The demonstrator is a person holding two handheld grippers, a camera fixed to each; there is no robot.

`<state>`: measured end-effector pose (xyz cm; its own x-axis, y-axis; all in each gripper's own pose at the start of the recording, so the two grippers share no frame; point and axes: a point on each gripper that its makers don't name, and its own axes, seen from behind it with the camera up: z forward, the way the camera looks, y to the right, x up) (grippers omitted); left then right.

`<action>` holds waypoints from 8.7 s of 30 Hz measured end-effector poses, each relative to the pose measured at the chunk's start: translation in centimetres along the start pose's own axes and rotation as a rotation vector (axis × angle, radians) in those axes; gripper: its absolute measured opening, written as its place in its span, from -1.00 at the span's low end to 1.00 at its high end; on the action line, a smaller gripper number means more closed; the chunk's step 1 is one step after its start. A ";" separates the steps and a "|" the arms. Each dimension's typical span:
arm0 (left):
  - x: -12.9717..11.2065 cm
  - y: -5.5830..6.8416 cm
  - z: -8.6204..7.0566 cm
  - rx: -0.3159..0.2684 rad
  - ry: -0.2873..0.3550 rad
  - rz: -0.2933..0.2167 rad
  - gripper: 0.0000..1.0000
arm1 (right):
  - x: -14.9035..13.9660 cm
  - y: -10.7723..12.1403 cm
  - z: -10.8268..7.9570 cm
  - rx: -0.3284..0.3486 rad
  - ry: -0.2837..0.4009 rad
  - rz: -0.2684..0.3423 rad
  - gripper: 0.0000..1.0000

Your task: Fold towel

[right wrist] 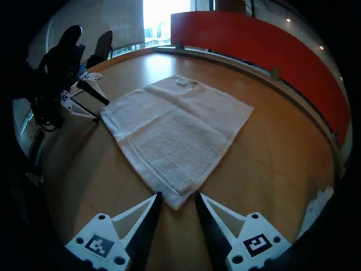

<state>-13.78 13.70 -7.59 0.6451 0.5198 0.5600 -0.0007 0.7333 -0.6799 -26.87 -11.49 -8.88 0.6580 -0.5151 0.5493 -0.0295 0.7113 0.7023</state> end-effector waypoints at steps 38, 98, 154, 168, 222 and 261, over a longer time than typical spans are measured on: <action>1.2 -0.4 -1.1 0.009 -0.002 -0.068 -0.71 | 2.6 -0.5 -1.0 0.013 0.055 0.037 -0.65; 10.1 -0.1 -14.2 0.044 0.151 -0.182 -0.81 | 12.6 -1.4 -11.8 -0.025 0.195 -0.026 -0.65; 9.8 -4.7 -4.2 0.101 0.003 -0.214 -0.82 | 9.9 3.4 -3.2 -0.031 0.055 0.031 -0.65; 9.3 -6.2 -0.5 0.126 0.003 -0.226 -0.77 | 8.6 5.0 -0.2 -0.037 0.022 0.077 -0.65; 9.4 -10.6 1.6 0.243 -0.024 -0.177 0.96 | 9.6 11.4 1.8 -0.221 0.034 0.111 0.99; 2.0 -5.4 -3.9 0.240 -0.048 -0.286 0.96 | 4.8 4.9 -3.6 -0.203 0.042 0.166 0.99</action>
<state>-9.53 9.13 -4.65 0.6087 0.2952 0.7365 -0.0083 0.9305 -0.3662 -21.13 -8.76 -4.37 0.6878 -0.3663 0.6267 0.0092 0.8677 0.4970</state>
